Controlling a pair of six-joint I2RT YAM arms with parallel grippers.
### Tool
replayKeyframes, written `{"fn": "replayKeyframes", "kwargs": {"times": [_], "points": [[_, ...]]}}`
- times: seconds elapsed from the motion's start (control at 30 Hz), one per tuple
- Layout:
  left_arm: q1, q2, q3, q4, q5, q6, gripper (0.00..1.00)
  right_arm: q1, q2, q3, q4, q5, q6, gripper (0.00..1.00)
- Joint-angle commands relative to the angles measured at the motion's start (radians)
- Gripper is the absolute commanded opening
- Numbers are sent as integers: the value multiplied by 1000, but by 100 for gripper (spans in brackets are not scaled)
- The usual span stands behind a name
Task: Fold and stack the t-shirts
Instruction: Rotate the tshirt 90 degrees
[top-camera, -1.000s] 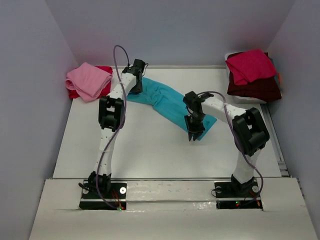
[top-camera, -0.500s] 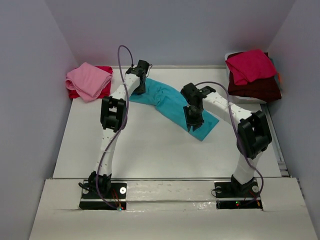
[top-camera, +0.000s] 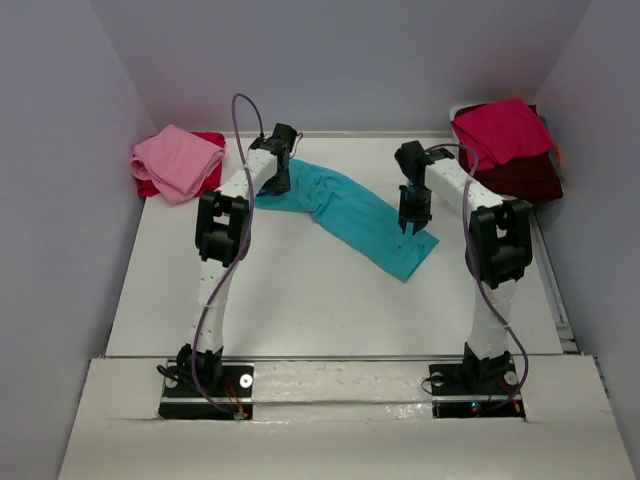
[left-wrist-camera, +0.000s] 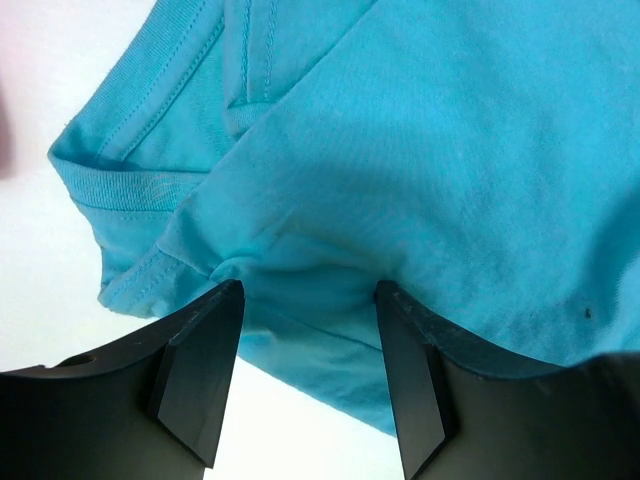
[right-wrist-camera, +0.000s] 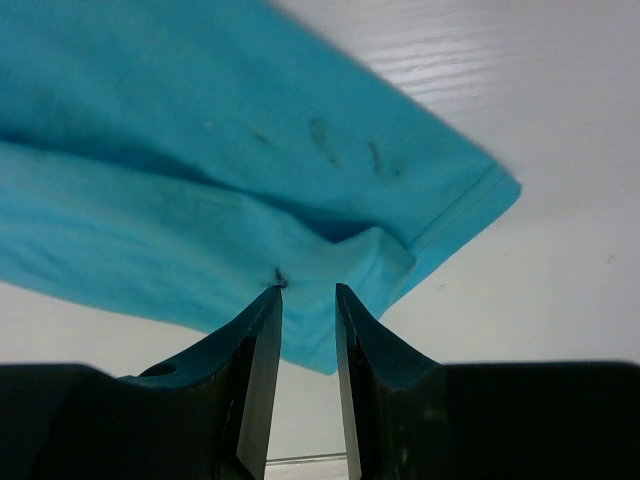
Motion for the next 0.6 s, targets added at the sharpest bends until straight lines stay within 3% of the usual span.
{"fn": "replayKeyframes", "kwargs": {"times": [0.0,0.3,0.57], "points": [[-7,-104,24,-54,7,-16,68,-30,28,59,-24,43,-21,34],[-7,-138,47,-68,37,-30,68,-41,67,12,7,32,-41,34],[-7,-152,23,0,160,-26,78,-61,79,-61,35,49,-41,34]]}}
